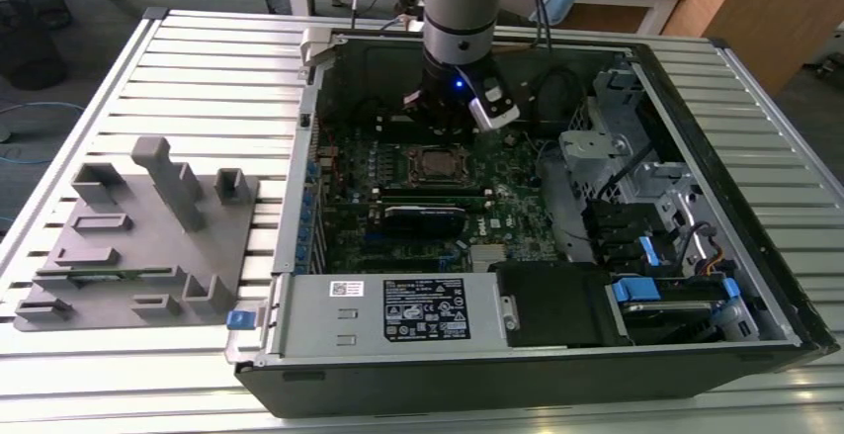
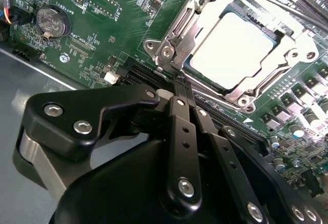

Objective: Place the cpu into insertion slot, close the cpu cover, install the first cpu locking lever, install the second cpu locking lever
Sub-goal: 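Install the first cpu locking lever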

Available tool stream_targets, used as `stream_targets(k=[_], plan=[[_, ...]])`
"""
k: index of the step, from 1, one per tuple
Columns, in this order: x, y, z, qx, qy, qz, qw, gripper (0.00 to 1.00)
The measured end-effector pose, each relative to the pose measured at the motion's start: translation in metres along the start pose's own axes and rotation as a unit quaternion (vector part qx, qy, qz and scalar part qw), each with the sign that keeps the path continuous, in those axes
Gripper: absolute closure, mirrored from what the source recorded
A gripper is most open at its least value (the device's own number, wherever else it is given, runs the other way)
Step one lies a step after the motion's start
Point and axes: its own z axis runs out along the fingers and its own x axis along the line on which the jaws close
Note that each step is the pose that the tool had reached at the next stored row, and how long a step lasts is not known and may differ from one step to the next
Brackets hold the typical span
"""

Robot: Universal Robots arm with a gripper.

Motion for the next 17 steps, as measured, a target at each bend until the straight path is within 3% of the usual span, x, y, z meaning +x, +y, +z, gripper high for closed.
stream_targets(k=[7, 17], plan=[[-0.0004, 0.0020, -0.0050, -0.0001, -0.0003, 0.000, 1.0000, 0.89], [0.0027, 0.0070, -0.0046, 0.0001, -0.0051, -0.001, 1.0000, 0.89]])
